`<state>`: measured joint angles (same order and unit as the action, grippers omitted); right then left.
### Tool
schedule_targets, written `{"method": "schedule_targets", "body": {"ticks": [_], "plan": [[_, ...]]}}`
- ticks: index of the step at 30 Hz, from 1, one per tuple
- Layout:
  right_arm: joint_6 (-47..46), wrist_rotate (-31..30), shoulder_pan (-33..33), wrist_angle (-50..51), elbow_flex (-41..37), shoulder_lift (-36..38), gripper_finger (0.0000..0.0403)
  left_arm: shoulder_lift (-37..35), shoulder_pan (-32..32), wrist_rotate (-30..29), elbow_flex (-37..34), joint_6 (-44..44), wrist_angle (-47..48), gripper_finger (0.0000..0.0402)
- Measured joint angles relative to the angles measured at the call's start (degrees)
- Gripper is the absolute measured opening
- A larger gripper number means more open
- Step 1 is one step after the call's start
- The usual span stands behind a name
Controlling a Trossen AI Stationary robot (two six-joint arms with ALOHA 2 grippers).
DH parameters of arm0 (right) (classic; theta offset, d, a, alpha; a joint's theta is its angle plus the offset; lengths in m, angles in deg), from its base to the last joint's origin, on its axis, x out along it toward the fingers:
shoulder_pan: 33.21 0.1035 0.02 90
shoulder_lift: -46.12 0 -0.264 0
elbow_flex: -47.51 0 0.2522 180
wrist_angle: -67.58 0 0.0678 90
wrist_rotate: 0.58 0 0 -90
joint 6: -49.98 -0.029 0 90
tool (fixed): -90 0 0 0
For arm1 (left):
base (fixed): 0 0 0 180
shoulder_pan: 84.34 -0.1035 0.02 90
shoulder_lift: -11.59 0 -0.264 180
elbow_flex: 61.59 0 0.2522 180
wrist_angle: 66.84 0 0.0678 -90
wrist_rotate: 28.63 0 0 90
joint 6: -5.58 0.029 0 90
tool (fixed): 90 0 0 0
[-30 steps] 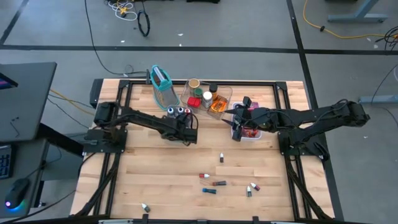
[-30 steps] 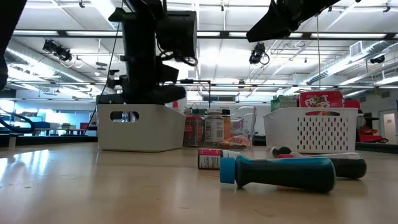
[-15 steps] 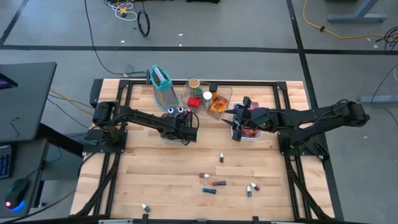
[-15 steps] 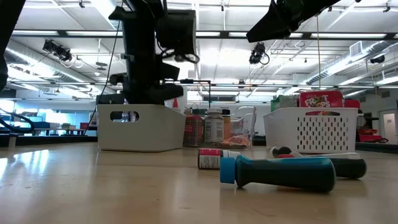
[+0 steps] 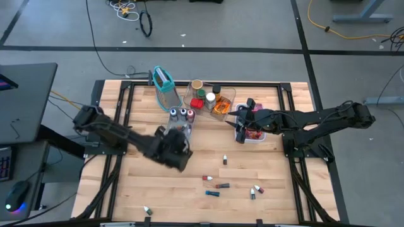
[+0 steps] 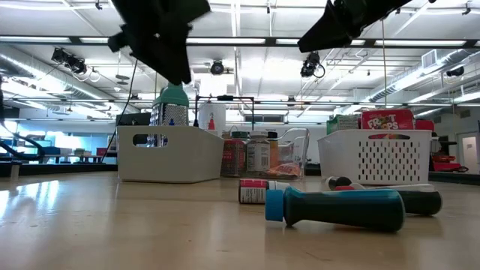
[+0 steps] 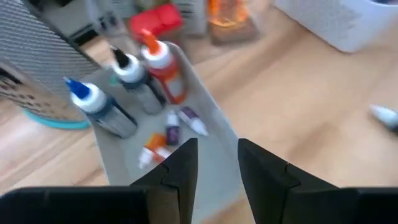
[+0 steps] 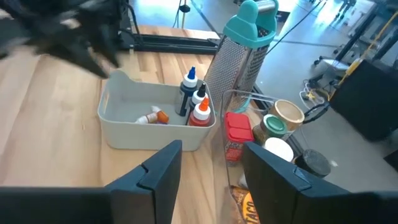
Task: Pick & Place Kitchen Items
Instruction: Put the small green food coloring bottle into the gray bin
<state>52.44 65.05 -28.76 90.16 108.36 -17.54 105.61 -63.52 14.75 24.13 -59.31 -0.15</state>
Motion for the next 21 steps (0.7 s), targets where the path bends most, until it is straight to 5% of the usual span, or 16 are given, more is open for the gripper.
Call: {"method": "schedule_targets", "body": {"ticks": [4, 13, 21], "plan": [[-4.4, 0.0, 0.0, 0.0, 0.0, 0.0, 0.0178, 0.0, 5.7, 2.8, 0.0, 4.8, 0.0, 0.0121], [-6.1, -0.1, 0.0, 0.2, 0.0, 0.0, 0.0178, 0.8, 18.1, 23.6, 0.0, 26.9, -1.1, 0.0121], [-6.1, -0.1, 0.0, 0.9, 0.0, 0.0, 0.0178, 1.9, 26.7, 29.9, 0.0, 20.6, -6.8, 0.0121]]}}
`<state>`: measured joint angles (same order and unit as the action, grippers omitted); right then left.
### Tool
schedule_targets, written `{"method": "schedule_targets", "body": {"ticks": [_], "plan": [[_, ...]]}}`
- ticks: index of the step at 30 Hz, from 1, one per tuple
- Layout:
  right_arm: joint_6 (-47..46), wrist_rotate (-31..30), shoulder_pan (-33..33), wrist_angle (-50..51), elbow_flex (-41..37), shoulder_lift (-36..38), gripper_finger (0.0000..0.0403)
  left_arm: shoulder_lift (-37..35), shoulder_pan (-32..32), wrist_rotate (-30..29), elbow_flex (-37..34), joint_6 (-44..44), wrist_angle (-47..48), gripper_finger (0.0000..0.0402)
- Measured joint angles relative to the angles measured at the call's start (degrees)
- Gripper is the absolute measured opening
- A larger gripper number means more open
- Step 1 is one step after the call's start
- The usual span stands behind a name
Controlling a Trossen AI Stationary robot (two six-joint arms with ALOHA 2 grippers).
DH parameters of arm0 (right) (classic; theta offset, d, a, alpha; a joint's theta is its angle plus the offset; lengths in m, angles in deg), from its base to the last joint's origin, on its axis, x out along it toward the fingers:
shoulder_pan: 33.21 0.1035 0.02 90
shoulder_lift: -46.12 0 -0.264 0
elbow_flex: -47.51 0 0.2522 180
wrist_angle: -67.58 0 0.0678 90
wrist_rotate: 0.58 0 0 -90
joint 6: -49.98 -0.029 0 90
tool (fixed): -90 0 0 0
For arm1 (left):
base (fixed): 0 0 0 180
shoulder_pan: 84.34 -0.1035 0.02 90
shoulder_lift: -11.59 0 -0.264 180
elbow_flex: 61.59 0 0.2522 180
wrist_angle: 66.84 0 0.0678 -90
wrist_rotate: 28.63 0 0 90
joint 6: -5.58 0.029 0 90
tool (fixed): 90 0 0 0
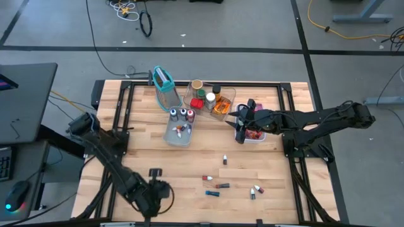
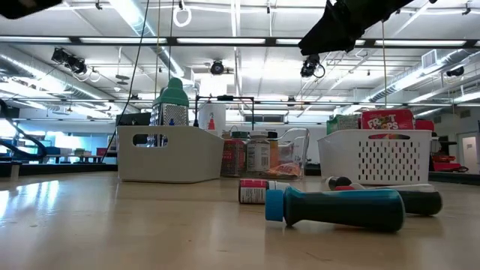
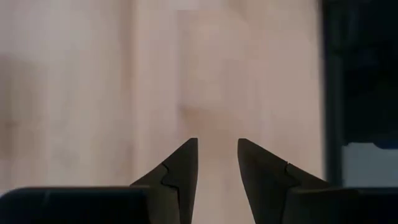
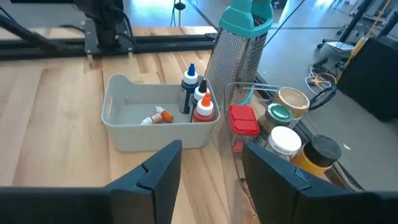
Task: Pick & Place Kitchen Items
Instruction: Put the small green food coloring bottle into the gray bin
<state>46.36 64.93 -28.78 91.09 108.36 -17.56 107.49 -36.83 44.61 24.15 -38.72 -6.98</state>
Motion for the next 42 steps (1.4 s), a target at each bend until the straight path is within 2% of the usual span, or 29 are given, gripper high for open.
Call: {"method": "schedule_targets", "body": {"ticks": [7, 11, 13, 19, 27, 30, 38, 42], "plan": [[-0.1, 0.0, 0.0, -0.5, 0.0, 0.0, 0.0178, 2.8, 6.7, 3.0, -0.1, 4.5, -2.2, 0.0121], [0.4, 0.0, 0.0, -0.6, 0.0, 0.0, 0.0178, 4.0, 10.3, 2.9, -0.1, 4.7, -2.7, 0.0121], [-2.7, 0.2, 0.0, -0.5, 0.0, 0.0, 0.0178, 4.8, 11.7, 1.9, -0.1, 5.0, -4.2, 0.0121], [-12.2, 10.4, 1.9, 1.9, 0.0, -1.8, 0.0178, 7.4, 15.4, -0.1, -0.1, 4.1, -5.9, 0.0121], [-12.0, 10.5, 4.0, 1.8, 0.0, -11.9, 0.0178, 8.4, 16.4, -0.1, -3.4, 2.9, -14.0, 0.0121], [-11.8, 10.4, 3.9, 1.7, 0.0, -14.6, 0.0178, 8.4, 16.4, -0.2, -4.9, 1.7, -13.9, 0.0121], [-9.9, 10.0, 3.6, 1.3, 0.0, -16.3, 0.0178, 8.4, 16.1, 1.3, -8.8, 1.3, -16.8, 0.0121], [-5.2, 9.9, 3.5, 0.2, 0.0, -16.3, 0.0178, 8.4, 16.1, 2.5, -10.7, 2.8, -19.1, 0.0121]]}}
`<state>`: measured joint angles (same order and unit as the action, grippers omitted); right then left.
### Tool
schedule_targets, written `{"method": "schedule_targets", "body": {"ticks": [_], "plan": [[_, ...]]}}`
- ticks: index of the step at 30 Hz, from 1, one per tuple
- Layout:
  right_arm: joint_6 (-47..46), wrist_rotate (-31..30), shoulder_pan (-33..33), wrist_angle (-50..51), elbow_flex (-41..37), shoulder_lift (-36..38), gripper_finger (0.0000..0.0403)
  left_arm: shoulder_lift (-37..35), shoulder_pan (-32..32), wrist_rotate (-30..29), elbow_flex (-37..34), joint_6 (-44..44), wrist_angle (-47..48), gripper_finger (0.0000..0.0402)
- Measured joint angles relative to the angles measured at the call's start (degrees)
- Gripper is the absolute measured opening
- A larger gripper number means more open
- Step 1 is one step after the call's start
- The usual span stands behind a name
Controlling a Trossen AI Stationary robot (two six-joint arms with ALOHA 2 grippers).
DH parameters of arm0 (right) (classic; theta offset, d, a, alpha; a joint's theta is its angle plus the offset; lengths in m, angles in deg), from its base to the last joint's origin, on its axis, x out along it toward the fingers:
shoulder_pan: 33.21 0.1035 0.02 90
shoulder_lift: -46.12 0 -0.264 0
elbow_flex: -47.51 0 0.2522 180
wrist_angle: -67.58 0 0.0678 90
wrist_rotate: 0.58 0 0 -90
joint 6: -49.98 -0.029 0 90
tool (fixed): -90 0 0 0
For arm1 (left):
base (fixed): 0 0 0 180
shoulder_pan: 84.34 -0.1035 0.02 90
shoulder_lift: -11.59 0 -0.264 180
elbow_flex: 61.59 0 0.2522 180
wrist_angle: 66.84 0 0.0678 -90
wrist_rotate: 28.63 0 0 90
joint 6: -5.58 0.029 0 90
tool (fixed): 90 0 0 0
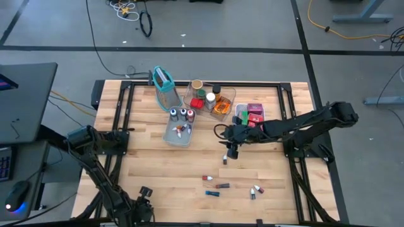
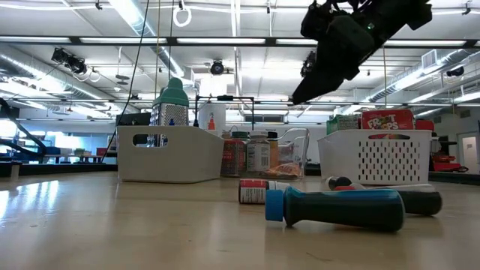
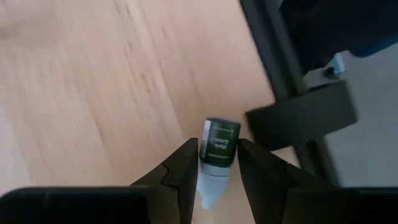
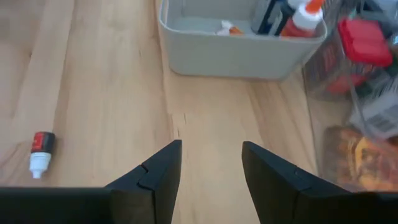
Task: Pick & Place Kitchen Items
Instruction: Put the small green food coloring bottle into the gray bin
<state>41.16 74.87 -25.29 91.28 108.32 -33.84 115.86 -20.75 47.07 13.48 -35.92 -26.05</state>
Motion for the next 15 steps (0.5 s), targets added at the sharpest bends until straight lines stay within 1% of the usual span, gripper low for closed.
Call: {"method": "schedule_targets", "body": {"ticks": [4, 8, 13, 15], "plan": [[2.5, 0.0, 0.0, -2.8, 0.0, 0.0, 0.0178, -0.1, -0.3, -1.1, -2.8, 1.6, -2.3, 0.0121], [2.5, 0.0, 0.0, -6.0, 0.0, 0.0, 0.0178, -0.5, -0.9, -1.3, -6.0, -1.5, -5.2, 0.0118], [2.5, 0.0, 0.0, -8.3, 0.0, 0.0, 0.0178, -0.4, -1.6, -4.2, -7.0, -4.6, -6.7, 0.0082], [2.6, 0.0, 0.0, -8.8, 0.0, 0.0, 0.0178, -0.3, -1.9, -7.1, -7.0, -6.2, -7.5, 0.0078]]}}
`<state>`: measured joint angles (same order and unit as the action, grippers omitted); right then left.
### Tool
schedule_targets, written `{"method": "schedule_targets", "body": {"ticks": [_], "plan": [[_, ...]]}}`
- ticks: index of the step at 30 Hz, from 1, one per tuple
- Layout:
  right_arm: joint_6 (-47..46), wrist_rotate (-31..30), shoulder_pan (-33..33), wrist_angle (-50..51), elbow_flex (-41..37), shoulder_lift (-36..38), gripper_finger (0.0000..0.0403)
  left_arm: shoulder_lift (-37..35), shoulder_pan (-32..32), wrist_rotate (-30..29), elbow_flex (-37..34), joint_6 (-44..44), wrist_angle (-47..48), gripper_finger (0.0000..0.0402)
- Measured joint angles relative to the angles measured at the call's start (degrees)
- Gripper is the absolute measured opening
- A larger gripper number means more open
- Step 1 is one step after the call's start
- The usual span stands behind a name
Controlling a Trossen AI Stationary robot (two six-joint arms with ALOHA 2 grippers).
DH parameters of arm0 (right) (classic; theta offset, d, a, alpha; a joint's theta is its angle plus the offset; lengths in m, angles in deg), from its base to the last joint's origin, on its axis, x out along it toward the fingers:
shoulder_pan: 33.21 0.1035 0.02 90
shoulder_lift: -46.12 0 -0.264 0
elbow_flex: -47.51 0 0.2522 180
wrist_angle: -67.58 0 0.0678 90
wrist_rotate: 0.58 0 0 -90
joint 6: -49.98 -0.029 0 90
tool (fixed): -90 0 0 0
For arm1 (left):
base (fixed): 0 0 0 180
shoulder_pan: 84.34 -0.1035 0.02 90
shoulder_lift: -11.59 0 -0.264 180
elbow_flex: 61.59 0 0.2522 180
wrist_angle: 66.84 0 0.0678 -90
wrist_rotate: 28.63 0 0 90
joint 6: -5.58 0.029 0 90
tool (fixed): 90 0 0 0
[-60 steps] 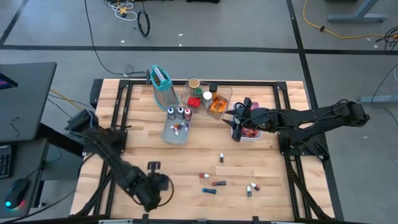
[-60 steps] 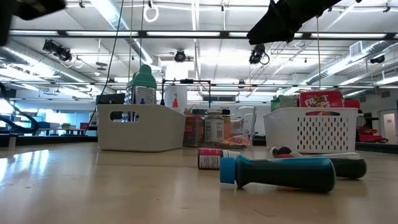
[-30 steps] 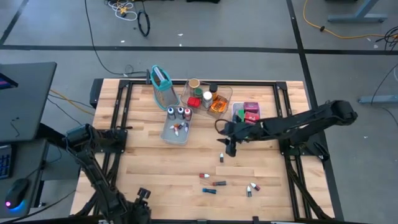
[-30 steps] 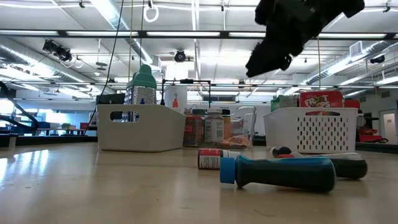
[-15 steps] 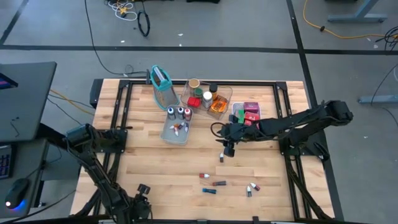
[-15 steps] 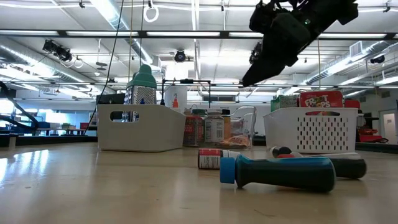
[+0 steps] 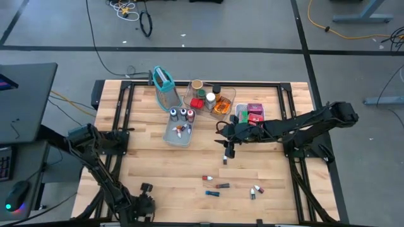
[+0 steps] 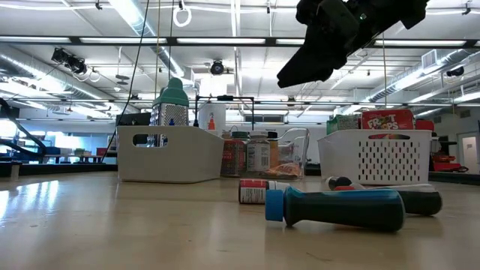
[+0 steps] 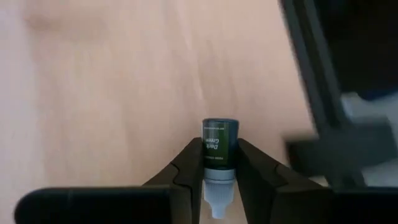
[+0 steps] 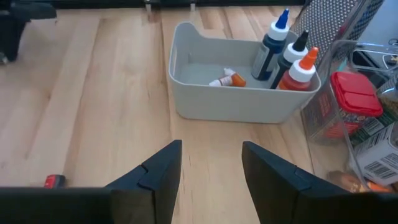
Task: Pick & Place Kitchen Items
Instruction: Put the small green food coloring bottle into the gray bin
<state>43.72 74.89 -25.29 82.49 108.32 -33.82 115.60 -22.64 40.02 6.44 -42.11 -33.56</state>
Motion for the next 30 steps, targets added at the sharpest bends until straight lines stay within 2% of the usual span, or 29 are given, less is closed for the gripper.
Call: {"method": "schedule_targets", "body": {"ticks": [2, 5, 8, 15, 19, 22, 26, 30], "plan": [[0.1, 0.0, 0.0, 0.0, 0.0, 0.0, 0.0178, 0.3, -0.7, -6.6, -0.1, -3.5, -0.8, 0.0078], [0.3, 0.0, 0.0, 0.0, 0.0, 0.0, 0.0178, 0.6, -2.6, -16.4, -0.6, -13.8, 0.0, 0.0085], [2.2, 0.0, 0.0, 0.0, 0.0, 0.0, 0.0178, 0.4, -5.2, -19.4, -0.3, -19.4, -0.6, 0.0101], [2.6, 0.2, 0.0, -0.3, 0.0, 0.0, 0.0178, 0.5, -17.7, -25.7, -0.3, -12.8, -0.3, 0.0077], [2.6, 0.1, 0.0, -0.3, 0.0, 0.0, 0.0178, 0.4, -25.5, -29.0, -0.1, -14.2, -1.4, 0.0081], [2.6, 0.1, 0.0, -0.6, 0.0, 0.0, 0.0178, -0.1, -30.5, -29.3, 1.2, -10.9, -0.8, 0.0092], [2.6, 0.1, 0.0, -1.4, 0.0, 0.0, 0.0178, -1.6, -34.0, -29.5, 4.3, -2.7, -0.2, 0.0083], [2.6, 0.1, 0.0, -2.1, 0.0, 0.0, 0.0178, -5.5, -36.6, -34.0, 6.4, 1.6, 3.4, 0.0077]]}}
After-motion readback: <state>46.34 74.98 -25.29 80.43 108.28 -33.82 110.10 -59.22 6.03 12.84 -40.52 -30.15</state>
